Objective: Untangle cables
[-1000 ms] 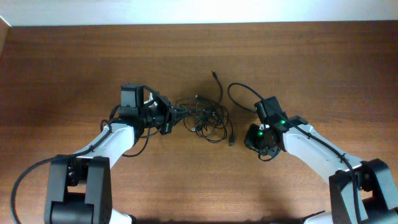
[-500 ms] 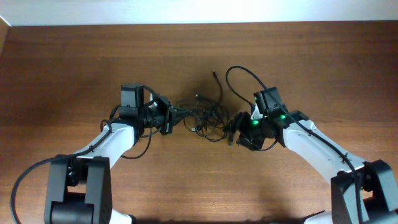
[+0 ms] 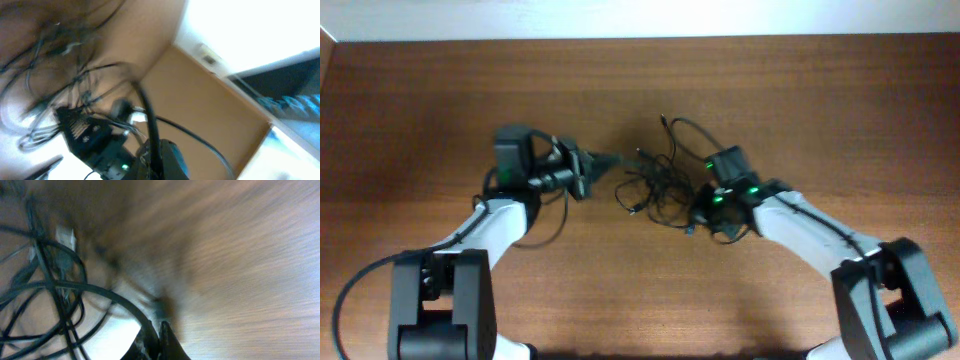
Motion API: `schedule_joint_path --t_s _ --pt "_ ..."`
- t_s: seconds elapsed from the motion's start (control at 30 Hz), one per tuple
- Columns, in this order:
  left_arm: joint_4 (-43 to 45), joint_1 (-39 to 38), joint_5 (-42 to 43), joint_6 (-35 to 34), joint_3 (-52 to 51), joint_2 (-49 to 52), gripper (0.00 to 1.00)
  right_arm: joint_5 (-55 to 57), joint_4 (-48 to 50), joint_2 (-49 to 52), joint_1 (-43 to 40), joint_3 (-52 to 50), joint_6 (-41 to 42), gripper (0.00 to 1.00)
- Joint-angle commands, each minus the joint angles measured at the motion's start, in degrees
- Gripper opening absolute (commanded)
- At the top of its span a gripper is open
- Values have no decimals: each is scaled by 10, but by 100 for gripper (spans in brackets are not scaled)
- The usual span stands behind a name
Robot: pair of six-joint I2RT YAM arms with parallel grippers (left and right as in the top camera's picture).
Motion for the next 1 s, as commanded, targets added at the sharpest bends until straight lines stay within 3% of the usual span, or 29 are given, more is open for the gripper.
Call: schedule_joint_path --t_s 0.0,0.07,0.2,0.37,0.53,0.6,0.63,0.73,0.87,0.93,0.97 --pt "130 54 2 23 10 -7 0 44 -14 -38 -78 3 -164 4" --pt "201 93 6 23 10 -7 0 56 -43 -49 -148 3 -190 4" --pt "202 155 32 23 10 -7 0 41 -51 -49 -254 3 -232 4" --pt "200 156 57 89 10 -7 0 -195 -54 -49 -271 3 -250 4" --pt "198 142 85 209 10 -7 0 -485 -27 -49 -271 3 -356 4" --pt "198 119 85 251 10 -7 0 -529 7 -49 -271 3 -369 5" --pt "198 108 86 268 10 -7 0 -529 21 -48 -271 3 -369 10" --pt "198 70 127 353 10 -7 0 -450 36 -48 -271 3 -368 45" --pt "208 41 144 358 10 -7 0 -449 52 -48 -243 3 -344 63" --pt "276 23 174 358 10 -7 0 -358 106 -48 -186 3 -176 64" --pt "311 16 198 358 10 -7 0 -310 186 -48 -129 3 -78 64"
